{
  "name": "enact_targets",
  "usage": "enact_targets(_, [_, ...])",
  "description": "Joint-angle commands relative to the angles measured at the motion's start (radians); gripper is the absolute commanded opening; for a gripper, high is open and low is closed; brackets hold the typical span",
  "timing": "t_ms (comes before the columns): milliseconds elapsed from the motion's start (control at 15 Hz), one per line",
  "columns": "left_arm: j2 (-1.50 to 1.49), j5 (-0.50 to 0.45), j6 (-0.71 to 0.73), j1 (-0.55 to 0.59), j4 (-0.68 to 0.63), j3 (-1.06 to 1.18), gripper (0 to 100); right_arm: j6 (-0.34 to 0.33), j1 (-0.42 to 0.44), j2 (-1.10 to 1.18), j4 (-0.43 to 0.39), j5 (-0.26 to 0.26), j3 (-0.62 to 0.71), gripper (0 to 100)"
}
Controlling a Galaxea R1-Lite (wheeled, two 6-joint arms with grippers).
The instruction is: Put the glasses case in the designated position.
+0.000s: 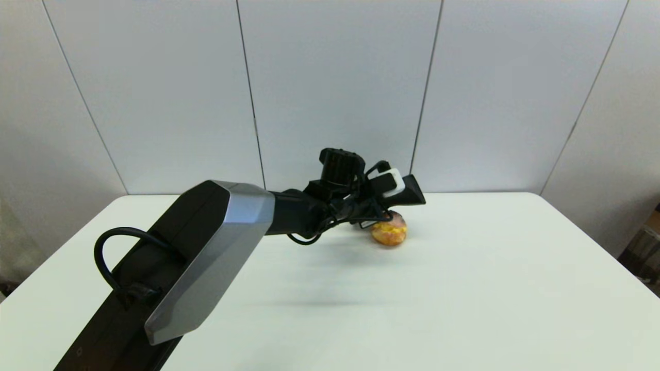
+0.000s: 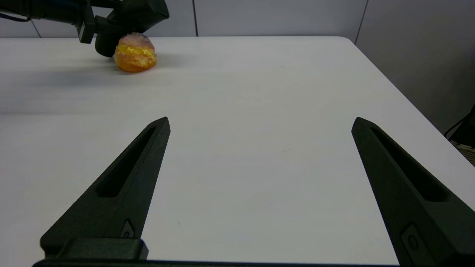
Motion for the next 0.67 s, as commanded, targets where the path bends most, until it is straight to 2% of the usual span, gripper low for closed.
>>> enact_targets(67, [-0.002,-0.001,0.004,0.0,-0.002,0.0,0,0.0,0.001,0.001,-0.001,0.002,0.0,100])
enact_targets(133, [-0.002,0.0,0.004,0.0,-0.002,0.0,100,0.0,-0.001,0.001,-0.001,0.002,0.0,100])
enact_targets(667, [-0.012,-0.003,0.003,0.001,-0.001,0.0,100,0.0,-0.001,0.001,-0.001,0.0,0.0,100])
